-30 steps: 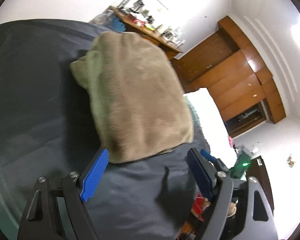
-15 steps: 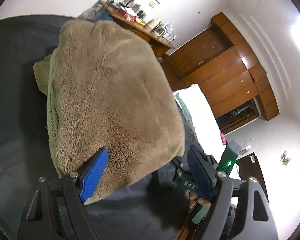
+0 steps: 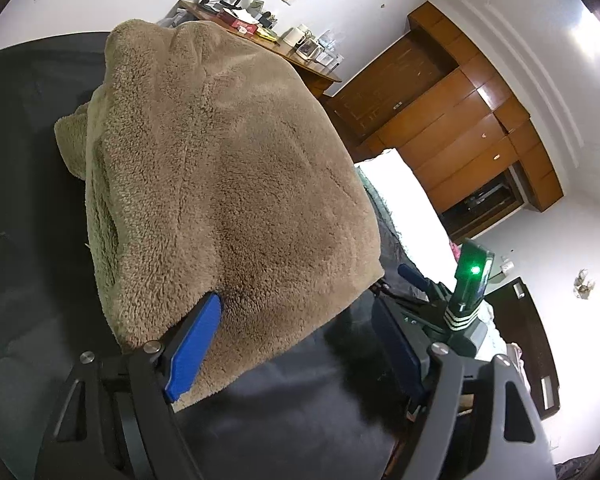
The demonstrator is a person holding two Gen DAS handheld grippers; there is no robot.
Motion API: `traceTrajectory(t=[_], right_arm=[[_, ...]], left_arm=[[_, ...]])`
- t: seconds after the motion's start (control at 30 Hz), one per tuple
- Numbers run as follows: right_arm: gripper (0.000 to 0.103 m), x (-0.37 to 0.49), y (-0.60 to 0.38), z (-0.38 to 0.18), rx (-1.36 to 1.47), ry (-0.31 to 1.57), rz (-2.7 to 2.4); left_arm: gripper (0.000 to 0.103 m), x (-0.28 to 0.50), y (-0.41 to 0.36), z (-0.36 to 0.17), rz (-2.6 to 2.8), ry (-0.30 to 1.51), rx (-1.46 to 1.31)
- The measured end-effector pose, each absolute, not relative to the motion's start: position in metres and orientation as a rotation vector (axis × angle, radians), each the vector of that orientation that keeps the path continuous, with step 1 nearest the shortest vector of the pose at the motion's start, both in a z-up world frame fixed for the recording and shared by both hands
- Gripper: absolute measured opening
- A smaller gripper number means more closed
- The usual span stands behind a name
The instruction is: Fold clothes
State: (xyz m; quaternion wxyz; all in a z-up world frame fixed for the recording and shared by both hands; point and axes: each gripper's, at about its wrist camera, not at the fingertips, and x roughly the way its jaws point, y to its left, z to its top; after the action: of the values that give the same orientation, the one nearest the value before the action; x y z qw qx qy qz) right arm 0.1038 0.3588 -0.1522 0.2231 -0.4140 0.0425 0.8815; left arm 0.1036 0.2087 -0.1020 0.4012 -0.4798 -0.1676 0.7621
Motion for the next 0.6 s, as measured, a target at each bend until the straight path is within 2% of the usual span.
traceTrajectory(t=[0.13,0.4,0.6], right_arm=[[0.102,0.111,0.35,-0.148,-1.15,0.088,2.443],[0.102,0.145,0.317,-0.105,-1.007,0.058,2.597],[0.102,0.12,0.284,-0.094,-0.951,-0.045,2.642]], left_arm=[[0.082,0.111,0.207,-0.098,1.944,-0.385,-1.189],[0.084,0.143,0.198,-0.085,2.044,-0.264,-1.134],[0.084,0.168,0.166,-0.077,2.194,-0.233,-1.075]])
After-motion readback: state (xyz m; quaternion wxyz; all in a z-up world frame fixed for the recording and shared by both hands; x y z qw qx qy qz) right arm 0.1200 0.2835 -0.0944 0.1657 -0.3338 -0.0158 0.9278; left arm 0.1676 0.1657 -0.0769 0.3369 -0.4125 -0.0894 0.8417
